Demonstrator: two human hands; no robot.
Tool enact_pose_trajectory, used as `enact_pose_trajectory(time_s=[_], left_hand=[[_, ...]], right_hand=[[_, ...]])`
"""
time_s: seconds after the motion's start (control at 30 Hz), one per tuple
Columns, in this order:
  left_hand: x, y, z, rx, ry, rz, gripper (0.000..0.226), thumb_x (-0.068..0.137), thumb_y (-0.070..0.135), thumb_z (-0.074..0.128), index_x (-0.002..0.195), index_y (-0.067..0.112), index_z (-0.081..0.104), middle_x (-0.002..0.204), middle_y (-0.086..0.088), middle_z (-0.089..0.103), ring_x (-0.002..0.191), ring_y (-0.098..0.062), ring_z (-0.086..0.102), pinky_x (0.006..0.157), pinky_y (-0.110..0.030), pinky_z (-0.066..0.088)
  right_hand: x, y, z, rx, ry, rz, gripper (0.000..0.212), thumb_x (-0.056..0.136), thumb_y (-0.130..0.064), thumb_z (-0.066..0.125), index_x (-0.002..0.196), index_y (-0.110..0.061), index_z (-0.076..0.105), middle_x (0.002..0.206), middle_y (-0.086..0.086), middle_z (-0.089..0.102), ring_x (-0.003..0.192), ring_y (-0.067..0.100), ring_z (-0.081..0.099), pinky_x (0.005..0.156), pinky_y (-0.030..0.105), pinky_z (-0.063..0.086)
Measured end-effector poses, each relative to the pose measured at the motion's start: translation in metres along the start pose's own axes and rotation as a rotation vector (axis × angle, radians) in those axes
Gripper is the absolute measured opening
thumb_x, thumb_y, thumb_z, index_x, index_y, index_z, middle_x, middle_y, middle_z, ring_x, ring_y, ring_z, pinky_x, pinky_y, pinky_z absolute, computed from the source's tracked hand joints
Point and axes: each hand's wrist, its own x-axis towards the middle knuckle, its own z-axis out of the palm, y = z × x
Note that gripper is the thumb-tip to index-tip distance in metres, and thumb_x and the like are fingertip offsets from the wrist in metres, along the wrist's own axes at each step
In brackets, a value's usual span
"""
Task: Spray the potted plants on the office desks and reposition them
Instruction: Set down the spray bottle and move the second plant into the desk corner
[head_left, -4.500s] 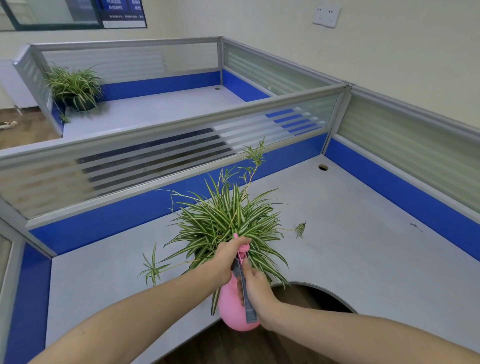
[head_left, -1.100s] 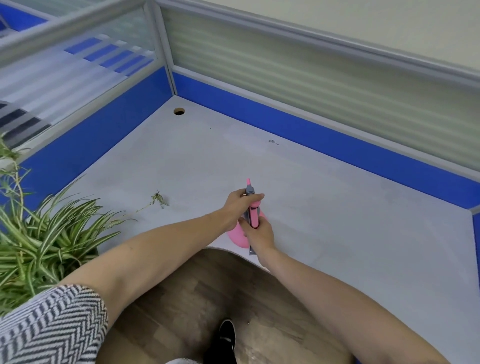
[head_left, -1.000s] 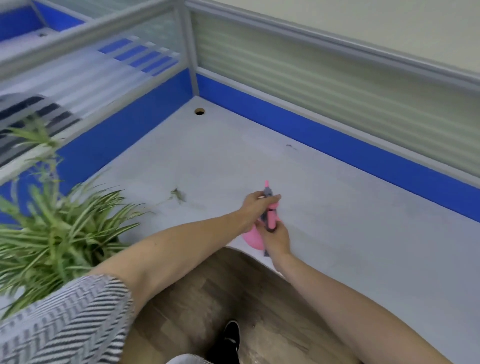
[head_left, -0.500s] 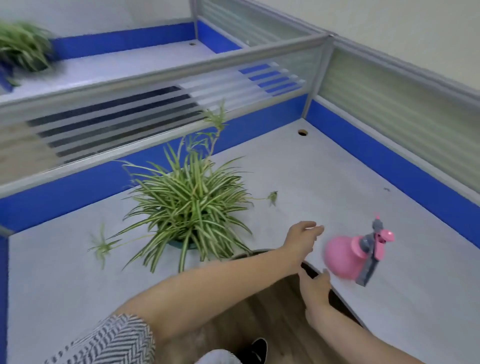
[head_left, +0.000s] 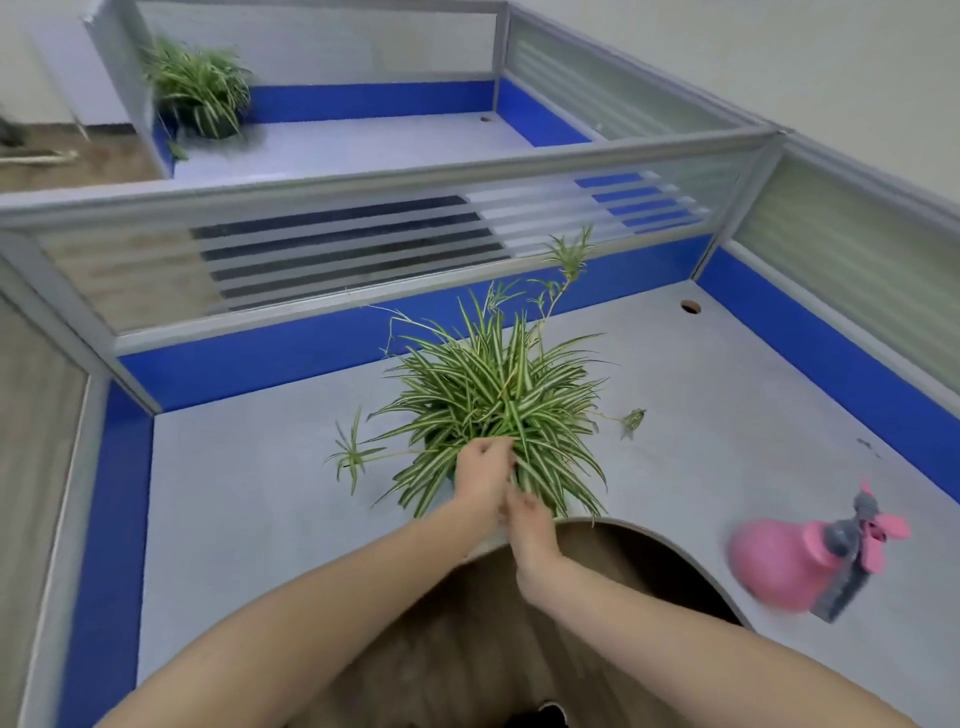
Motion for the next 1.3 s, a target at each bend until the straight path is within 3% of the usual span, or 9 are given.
enact_pose_trajectory(time_s=[0.1,0.17,0.3,0.4,0.5,0.7,0.87,1.07,1.3], left_hand=[[0.011,0.001,-0.015,-0.027,0.036,-0.086,0.026,0.092,0.031,0.056,0.073,0.014,0.05,0.069,-0.007,0.044,0.06,-0.021,0.04,0.065,-0.035,0.038],[0.013,0.004,-0.019,-0.049,0.036,-0.161,0.027,0.098,0.036,0.054,0.087,0.012,0.059,0.07,-0.004,0.047,0.06,-0.018,0.042,0.059,-0.03,0.038],[0.022,0.007,-0.018,-0.09,-0.017,-0.283,0.052,0.099,0.048,0.052,0.135,0.012,0.049,0.094,-0.004,0.053,0.077,-0.019,0.051,0.067,-0.034,0.043],[0.04,0.009,-0.013,-0.111,-0.027,-0.351,0.074,0.092,0.06,0.056,0.149,0.016,0.039,0.142,-0.011,0.049,0.121,-0.032,0.052,0.095,-0.05,0.04],[0.059,0.01,-0.011,-0.103,0.021,-0.366,0.095,0.082,0.068,0.063,0.156,0.018,0.029,0.165,-0.009,0.026,0.149,-0.037,0.026,0.113,-0.062,0.027],[0.085,0.01,-0.013,-0.157,0.07,-0.338,0.113,0.07,0.074,0.07,0.158,0.022,0.023,0.167,-0.007,0.021,0.15,-0.04,0.022,0.114,-0.067,0.028],[0.094,0.006,-0.012,-0.151,0.124,-0.336,0.121,0.066,0.074,0.074,0.159,0.019,0.02,0.167,-0.007,0.02,0.151,-0.041,0.02,0.114,-0.068,0.026],[0.106,-0.002,-0.011,-0.146,0.178,-0.303,0.132,0.062,0.072,0.078,0.161,0.017,0.009,0.168,-0.008,0.019,0.151,-0.039,0.019,0.114,-0.07,0.023],[0.109,-0.003,-0.008,-0.202,0.233,-0.31,0.135,0.061,0.074,0.077,0.161,0.017,0.007,0.168,-0.007,0.019,0.152,-0.039,0.019,0.114,-0.072,0.02]], right_hand=[[0.02,-0.013,0.011,0.072,-0.001,0.06,0.03,0.104,-0.036,0.05,0.107,-0.011,0.066,0.103,0.006,0.065,0.089,0.019,0.058,0.078,0.032,0.045],[0.035,-0.017,0.015,0.101,-0.032,0.122,0.048,0.1,-0.05,0.054,0.128,-0.012,0.062,0.124,0.007,0.064,0.109,0.022,0.059,0.094,0.037,0.049],[0.057,-0.026,0.022,0.16,-0.089,0.204,0.096,0.075,-0.078,0.063,0.146,-0.016,0.052,0.124,0.006,0.064,0.101,0.021,0.06,0.084,0.037,0.052],[0.067,-0.034,0.02,0.187,-0.127,0.25,0.141,0.037,-0.092,0.071,0.155,-0.022,0.039,0.157,0.004,0.046,0.14,0.026,0.047,0.114,0.048,0.041],[0.072,-0.047,0.013,0.153,-0.159,0.299,0.13,0.054,-0.091,0.068,0.159,-0.022,0.03,0.167,0.003,0.029,0.154,0.029,0.026,0.122,0.053,0.025],[0.104,-0.058,-0.004,0.135,-0.18,0.307,0.144,0.046,-0.091,0.071,0.162,-0.019,0.023,0.169,0.006,0.023,0.155,0.032,0.021,0.123,0.058,0.019],[0.131,-0.068,-0.02,0.113,-0.1,0.269,0.134,0.062,-0.078,0.076,0.162,-0.014,0.014,0.168,0.009,0.023,0.154,0.035,0.024,0.122,0.06,0.021],[0.145,-0.079,-0.024,0.051,-0.197,0.237,0.171,0.013,-0.089,0.077,0.16,-0.017,0.026,0.165,0.009,0.033,0.15,0.038,0.032,0.118,0.067,0.024],[0.159,-0.074,-0.022,0.02,-0.25,0.239,0.165,0.01,-0.089,0.08,0.153,-0.017,0.041,0.157,0.009,0.046,0.144,0.036,0.042,0.117,0.067,0.027]])
